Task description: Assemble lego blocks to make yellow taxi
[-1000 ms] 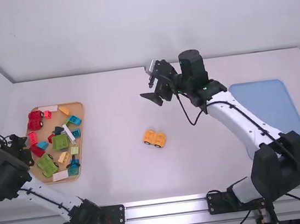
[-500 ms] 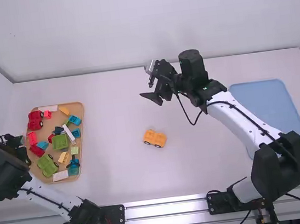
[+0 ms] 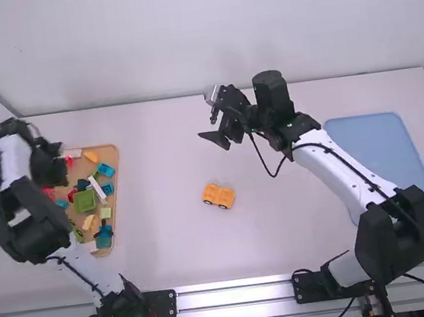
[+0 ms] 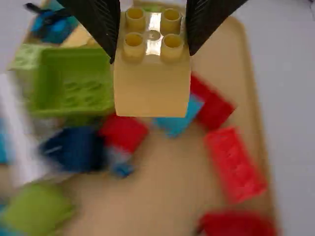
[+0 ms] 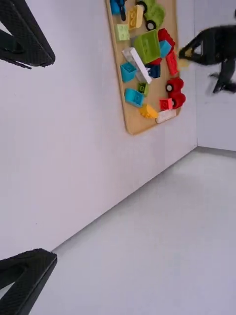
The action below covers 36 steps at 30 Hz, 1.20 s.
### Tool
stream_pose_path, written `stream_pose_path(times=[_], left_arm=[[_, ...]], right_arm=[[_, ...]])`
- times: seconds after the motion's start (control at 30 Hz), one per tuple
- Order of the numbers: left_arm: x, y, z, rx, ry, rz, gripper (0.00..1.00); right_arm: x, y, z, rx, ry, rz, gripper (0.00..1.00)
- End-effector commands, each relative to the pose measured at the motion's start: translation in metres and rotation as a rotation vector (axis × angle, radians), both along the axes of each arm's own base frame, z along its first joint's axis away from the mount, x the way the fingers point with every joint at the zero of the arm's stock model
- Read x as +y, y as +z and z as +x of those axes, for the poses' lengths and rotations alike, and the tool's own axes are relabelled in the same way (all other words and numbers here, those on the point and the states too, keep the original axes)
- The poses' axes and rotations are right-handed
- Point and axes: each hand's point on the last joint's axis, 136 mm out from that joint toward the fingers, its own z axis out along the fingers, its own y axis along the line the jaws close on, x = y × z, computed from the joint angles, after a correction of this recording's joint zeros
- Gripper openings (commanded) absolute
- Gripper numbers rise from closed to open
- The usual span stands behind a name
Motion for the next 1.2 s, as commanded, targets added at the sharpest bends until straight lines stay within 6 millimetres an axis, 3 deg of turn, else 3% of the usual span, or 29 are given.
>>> stream_pose_path(times=[0.0,0.07,0.1,0.2,0.23,0.33,0.43,0.6,0.77,0.87,0.93,1.17], left_arm=[[-0.053,-0.001,0.015,0.01,-0.101,-0.009,0.02],[-0.09,-0.01,0.027,0.026,-0.155,0.055,0.02],[-0.094,-0.012,0.028,0.029,-0.16,0.065,0.02],[-0.154,-0.028,0.032,0.047,-0.271,0.098,0.02],[-0.161,-0.029,0.032,0.047,-0.28,0.096,0.02],[-0.228,-0.036,0.029,0.022,-0.25,0.005,0.02],[-0.259,-0.036,0.022,0.021,-0.145,-0.017,0.02],[-0.278,-0.034,0.009,-0.003,0.033,0.093,0.02],[-0.298,-0.038,0.002,-0.052,0.248,0.09,0.02],[-0.305,-0.043,0.002,-0.073,0.439,0.046,0.02],[-0.316,-0.05,-0.011,-0.016,0.681,-0.033,0.02],[-0.322,-0.074,-0.022,-0.011,1.089,-0.074,0.02]], right_arm=[[-0.004,0.012,0.003,-0.008,-0.012,0.015,0.99],[-0.011,0.012,0.008,0.016,-0.04,0.027,0.99],[-0.013,0.012,0.009,0.02,-0.045,0.029,0.99],[-0.03,0.014,0.019,0.044,-0.1,0.046,0.99],[-0.032,0.014,0.02,0.046,-0.107,0.049,0.99],[-0.054,0.016,0.033,0.074,-0.174,0.071,0.99],[-0.064,0.015,0.038,0.099,-0.211,0.087,0.99],[-0.073,0.014,0.037,0.138,-0.21,0.105,0.99],[-0.07,0.01,0.027,0.154,-0.149,0.103,0.99],[-0.07,0.009,0.027,0.156,-0.147,0.097,0.99],[-0.07,0.008,0.027,0.159,-0.148,0.096,0.99],[-0.08,0.008,0.031,0.158,-0.173,0.098,0.99]])
